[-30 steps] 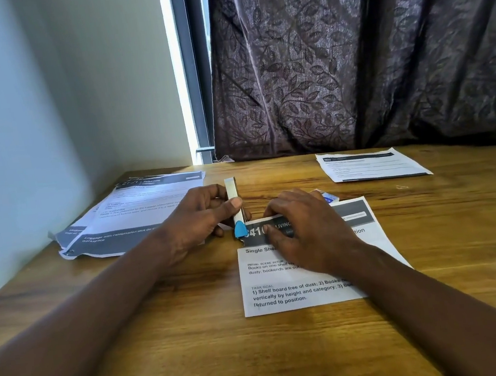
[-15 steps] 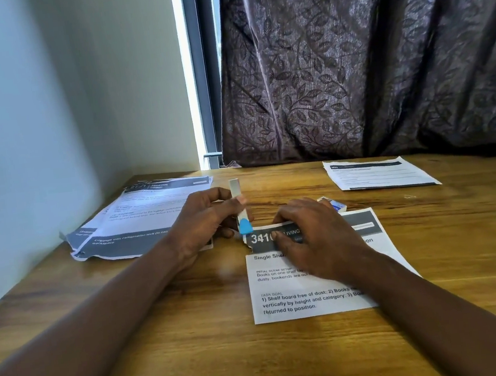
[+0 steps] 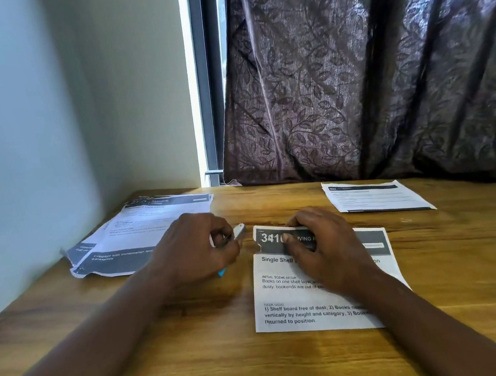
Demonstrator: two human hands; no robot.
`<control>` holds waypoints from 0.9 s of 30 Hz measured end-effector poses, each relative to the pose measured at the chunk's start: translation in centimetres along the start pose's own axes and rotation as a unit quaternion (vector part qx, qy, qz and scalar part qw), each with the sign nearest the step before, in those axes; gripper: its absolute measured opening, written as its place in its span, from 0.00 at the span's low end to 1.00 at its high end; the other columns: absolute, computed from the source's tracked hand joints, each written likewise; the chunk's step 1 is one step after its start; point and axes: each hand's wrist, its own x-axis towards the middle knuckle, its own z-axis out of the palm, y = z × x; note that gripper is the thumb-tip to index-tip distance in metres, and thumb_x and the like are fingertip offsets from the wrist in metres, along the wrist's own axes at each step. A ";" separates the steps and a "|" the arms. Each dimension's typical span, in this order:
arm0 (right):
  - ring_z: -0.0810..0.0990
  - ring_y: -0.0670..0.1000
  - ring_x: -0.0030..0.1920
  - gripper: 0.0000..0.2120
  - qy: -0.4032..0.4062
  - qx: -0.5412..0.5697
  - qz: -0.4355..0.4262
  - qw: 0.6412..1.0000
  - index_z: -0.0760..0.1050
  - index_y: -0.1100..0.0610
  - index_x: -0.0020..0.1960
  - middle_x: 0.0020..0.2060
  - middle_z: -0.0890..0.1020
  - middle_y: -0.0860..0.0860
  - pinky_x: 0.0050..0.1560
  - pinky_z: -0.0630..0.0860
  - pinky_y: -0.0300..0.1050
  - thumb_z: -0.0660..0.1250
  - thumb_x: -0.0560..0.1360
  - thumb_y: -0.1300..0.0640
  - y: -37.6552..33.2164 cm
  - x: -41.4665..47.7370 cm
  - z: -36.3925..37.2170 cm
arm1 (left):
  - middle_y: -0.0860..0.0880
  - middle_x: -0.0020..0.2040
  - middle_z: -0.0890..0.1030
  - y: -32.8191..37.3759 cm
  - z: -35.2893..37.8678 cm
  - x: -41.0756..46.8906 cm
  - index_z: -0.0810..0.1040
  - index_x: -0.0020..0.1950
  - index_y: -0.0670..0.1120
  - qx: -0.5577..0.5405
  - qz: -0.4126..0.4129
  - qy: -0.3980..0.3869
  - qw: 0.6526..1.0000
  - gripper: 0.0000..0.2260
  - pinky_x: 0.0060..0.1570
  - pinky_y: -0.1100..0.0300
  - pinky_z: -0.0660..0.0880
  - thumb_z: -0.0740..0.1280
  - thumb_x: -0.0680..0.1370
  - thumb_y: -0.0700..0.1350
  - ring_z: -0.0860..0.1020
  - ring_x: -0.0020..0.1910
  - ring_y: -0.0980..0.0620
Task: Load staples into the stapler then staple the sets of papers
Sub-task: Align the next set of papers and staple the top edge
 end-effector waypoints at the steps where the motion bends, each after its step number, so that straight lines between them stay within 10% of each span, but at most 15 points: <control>1: 0.75 0.47 0.48 0.06 0.011 0.003 0.002 1.000 0.76 0.49 0.49 0.43 0.76 0.41 0.55 0.73 0.53 0.66 0.76 0.47 0.0 0.0 -0.1 | 0.59 0.40 0.83 0.3 -0.1 -0.2 0.85 0.47 0.55 0.016 0.000 -0.022 1.000 0.12 0.38 0.60 0.73 0.72 0.73 0.61 0.79 0.38 0.58; 11: 0.75 0.49 0.47 0.12 0.103 -0.030 0.010 0.994 0.77 0.50 0.50 0.44 0.78 0.45 0.52 0.72 0.50 0.60 0.78 0.44 0.2 0.3 -1.3 | 0.67 0.40 0.80 4.1 -0.4 -1.7 0.81 0.53 0.62 0.006 0.023 0.068 0.997 0.23 0.36 0.67 0.70 0.56 0.74 0.73 0.79 0.40 0.62; 16: 0.75 0.51 0.49 0.13 0.162 -0.016 -0.010 0.987 0.77 0.52 0.52 0.46 0.79 0.49 0.53 0.72 0.51 0.61 0.79 0.44 0.3 0.4 -1.9 | 0.61 0.46 0.87 6.2 -0.2 -2.0 0.79 0.61 0.56 -0.209 -0.004 -0.061 0.976 0.13 0.40 0.64 0.81 0.74 0.77 0.50 0.85 0.45 0.59; 27: 0.74 0.56 0.60 0.19 0.377 -0.011 0.188 0.907 0.74 0.52 0.63 0.57 0.77 0.52 0.61 0.65 0.54 0.54 0.81 0.43 4.7 -0.7 -6.8 | 0.53 0.42 0.88 7.8 -1.5 1.8 0.85 0.48 0.51 -0.245 -0.039 0.157 0.956 0.04 0.41 0.51 0.83 0.72 0.79 0.42 0.87 0.41 0.53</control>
